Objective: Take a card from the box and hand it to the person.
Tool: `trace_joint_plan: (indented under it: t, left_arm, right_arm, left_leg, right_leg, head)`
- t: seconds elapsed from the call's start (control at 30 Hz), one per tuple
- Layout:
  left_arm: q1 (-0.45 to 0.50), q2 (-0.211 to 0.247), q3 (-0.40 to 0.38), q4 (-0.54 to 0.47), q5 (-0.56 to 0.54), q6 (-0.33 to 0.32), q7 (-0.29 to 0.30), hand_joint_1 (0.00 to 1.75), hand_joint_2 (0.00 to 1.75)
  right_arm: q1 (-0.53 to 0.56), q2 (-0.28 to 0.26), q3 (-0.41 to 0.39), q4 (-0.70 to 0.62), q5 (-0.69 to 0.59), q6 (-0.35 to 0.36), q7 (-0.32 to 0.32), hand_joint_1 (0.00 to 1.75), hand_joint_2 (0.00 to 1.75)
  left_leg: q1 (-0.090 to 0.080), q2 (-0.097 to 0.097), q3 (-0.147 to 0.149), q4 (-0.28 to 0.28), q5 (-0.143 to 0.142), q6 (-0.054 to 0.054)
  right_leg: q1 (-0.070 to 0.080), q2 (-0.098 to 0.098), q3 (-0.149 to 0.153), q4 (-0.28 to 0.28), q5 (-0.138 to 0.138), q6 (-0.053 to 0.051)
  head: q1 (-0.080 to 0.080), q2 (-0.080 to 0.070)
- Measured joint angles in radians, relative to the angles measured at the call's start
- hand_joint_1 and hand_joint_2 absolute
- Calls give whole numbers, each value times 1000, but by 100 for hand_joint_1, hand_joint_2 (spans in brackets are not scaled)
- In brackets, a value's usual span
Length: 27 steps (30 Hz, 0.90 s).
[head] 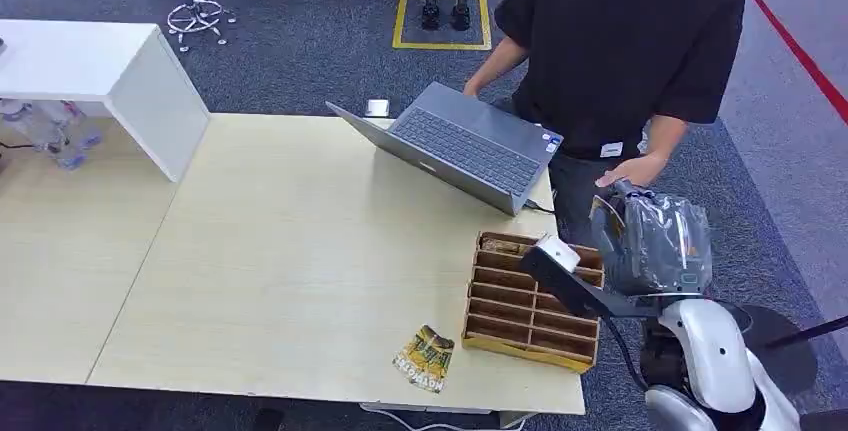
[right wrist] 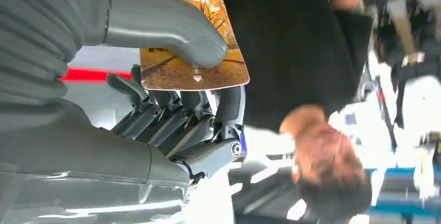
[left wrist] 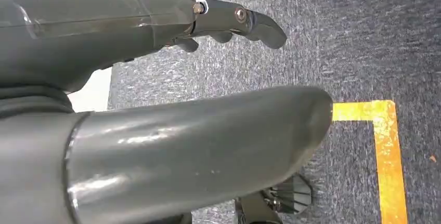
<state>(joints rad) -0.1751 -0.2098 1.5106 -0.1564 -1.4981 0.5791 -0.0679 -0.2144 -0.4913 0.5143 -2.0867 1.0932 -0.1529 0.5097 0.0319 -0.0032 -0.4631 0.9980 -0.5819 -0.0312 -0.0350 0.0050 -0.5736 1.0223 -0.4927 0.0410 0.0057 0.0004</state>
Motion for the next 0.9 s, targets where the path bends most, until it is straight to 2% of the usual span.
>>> trace_joint_plan:
  t: [0.13, 0.2, 0.43, 0.73, 0.83, 0.9]
  left_arm:
    - [0, 0, -6, 0, -4, -17, -2, 0, 0]
    - [0, 0, -21, 0, -4, -24, -8, 0, 0]
    - [0, 0, -46, 0, -4, -32, -10, 0, 0]
    - [1, 0, -72, 0, -4, -37, -14, 0, 0]
    - [1, 0, -76, 0, -4, -37, -16, 0, 0]
    - [1, 0, -77, 0, -4, -37, -16, 0, 0]
  right_arm:
    - [2, 0, -46, 22, 71, -70, -28, 168, 175]
    - [9, 2, -83, 66, 54, -99, -43, 166, 175]
    - [33, 6, -136, 149, 43, -110, -46, 162, 175]
    - [62, 6, -165, 222, 57, -119, -43, 161, 175]
    - [70, 6, -170, 240, 57, -118, -43, 150, 175]
    - [79, 6, -171, 248, 59, -118, -42, 110, 175]
  left_leg:
    - [0, 0, 0, 0, 0, 0]
    - [0, 0, 0, 0, 0, 0]
    - [0, 0, 0, 0, 0, 0]
    - [0, 0, 0, 0, 0, 0]
    - [0, 0, 0, 0, 0, 0]
    - [0, 0, 0, 0, 0, 0]
  right_leg:
    - [0, 0, 0, 0, 0, 0]
    - [0, 0, 0, 0, 0, 0]
    - [0, 0, 0, 0, 0, 0]
    - [0, 0, -1, 0, 0, 0]
    - [0, 0, -1, 0, 0, 0]
    - [0, 0, -1, 0, 0, 0]
  head:
    - [0, 0]
    - [0, 0]
    - [0, 0]
    - [0, 0]
    - [0, 0]
    - [0, 0]
